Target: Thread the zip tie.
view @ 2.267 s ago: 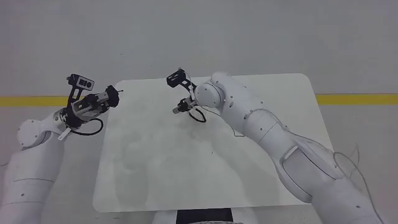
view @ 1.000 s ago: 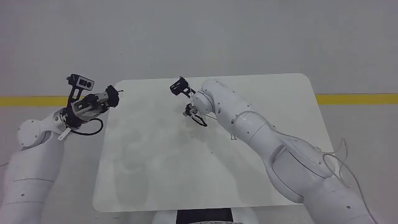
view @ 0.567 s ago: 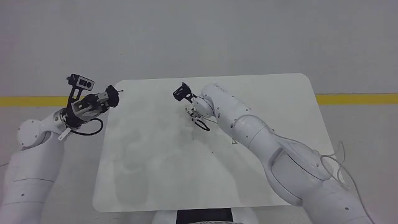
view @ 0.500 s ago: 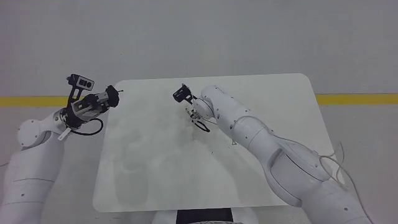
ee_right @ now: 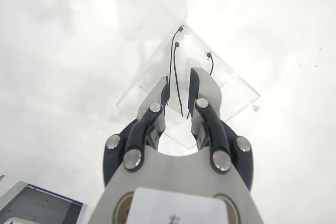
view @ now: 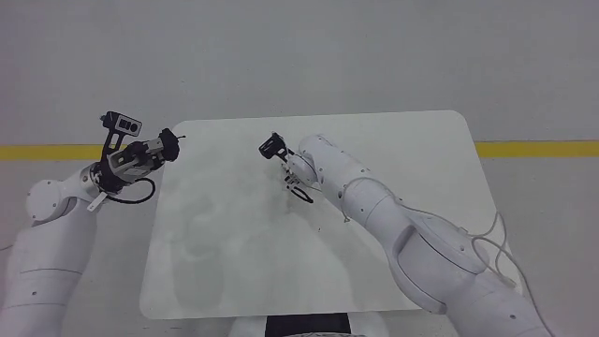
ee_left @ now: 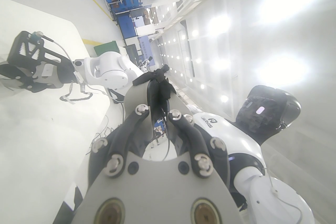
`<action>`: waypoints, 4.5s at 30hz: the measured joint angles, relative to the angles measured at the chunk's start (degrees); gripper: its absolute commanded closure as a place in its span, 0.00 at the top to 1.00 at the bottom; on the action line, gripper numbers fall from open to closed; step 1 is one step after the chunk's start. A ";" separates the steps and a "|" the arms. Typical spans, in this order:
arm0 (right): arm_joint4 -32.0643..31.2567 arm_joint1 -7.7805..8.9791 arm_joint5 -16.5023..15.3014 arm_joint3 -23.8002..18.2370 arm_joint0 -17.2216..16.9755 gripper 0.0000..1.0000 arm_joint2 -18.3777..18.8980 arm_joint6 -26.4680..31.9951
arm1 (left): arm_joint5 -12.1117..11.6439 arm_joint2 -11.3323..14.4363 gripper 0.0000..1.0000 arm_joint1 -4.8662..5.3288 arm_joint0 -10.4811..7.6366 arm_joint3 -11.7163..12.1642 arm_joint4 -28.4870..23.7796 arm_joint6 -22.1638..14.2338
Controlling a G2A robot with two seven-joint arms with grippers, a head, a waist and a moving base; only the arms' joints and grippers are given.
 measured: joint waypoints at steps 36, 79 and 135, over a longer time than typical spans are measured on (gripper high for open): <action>0.58 -3.48 -2.92 7.32 4.19 0.03 3.16 0.50 | 0.00 0.00 0.00 0.00 0.00 0.00 0.00 0.00; -1.88 -4.40 -3.97 6.81 2.41 0.11 5.40 0.73 | 0.00 0.00 0.00 0.00 0.00 0.00 0.00 0.00; -5.80 -6.39 -3.54 10.68 3.90 0.00 7.43 -0.80 | 0.00 0.00 0.00 0.00 0.00 0.00 0.00 0.00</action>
